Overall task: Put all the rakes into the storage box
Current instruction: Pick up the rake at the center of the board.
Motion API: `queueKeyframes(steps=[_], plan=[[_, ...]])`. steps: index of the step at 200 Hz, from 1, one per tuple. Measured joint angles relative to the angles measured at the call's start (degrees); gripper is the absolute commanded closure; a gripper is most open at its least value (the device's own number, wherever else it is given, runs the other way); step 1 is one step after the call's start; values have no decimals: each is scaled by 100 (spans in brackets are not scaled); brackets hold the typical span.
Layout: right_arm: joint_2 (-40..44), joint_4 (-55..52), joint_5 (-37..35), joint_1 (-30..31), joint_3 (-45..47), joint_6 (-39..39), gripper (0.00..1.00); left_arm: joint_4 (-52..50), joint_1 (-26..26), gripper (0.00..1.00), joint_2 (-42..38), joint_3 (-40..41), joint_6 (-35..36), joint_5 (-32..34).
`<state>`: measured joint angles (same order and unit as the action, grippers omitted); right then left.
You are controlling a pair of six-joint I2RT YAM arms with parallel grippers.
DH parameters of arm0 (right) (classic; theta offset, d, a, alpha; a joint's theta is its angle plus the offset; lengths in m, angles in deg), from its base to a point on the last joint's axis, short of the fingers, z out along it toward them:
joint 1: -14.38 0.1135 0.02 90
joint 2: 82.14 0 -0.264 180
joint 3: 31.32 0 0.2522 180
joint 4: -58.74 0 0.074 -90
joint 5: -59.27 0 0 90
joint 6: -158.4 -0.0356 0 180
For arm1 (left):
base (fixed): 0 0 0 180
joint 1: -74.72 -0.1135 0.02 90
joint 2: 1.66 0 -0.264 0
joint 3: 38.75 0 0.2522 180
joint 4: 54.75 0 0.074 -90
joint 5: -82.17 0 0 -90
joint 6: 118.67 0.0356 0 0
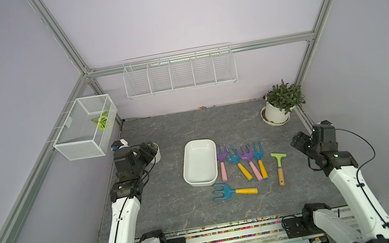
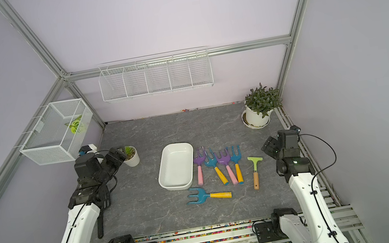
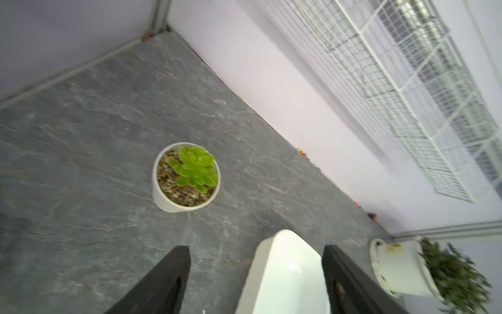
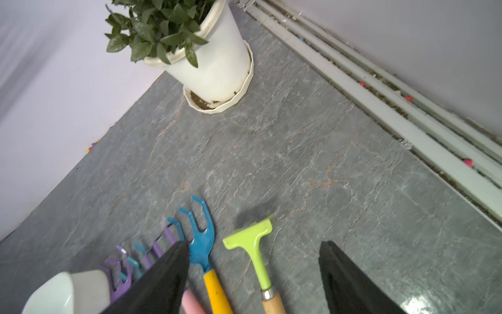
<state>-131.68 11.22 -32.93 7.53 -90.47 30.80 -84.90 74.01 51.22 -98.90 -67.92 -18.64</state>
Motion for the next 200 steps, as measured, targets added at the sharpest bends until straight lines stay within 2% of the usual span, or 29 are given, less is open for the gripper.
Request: queueKeyframes(steps=[41,62,78,108,140,164,200], plan=[[498,-518,1108,2,-197,-26,29,-780,131,28,-166,-332,-409,-1054],[651,-767,1556,2,-348,-96,31,-1274,501,30,-315,-640,-520,-1248],[656,-962,1864,9,-468,-125,36,-1528,807,31,-501,-800,-647,-1355],[396,-1449,2284,83,-756,-72,40,-1834,1025,33,-780,-813,-844,-1528],[26,-1950,2205,529,-890,170,41,-2028,1397,36,-621,-804,-911,-1569],[-116,-2223,1880,911,-855,295,40,-2323,1987,36,-199,-887,-866,-1360],[-540,-2389,1370,1113,-693,455,39,-2551,2820,36,166,-933,-848,-940]])
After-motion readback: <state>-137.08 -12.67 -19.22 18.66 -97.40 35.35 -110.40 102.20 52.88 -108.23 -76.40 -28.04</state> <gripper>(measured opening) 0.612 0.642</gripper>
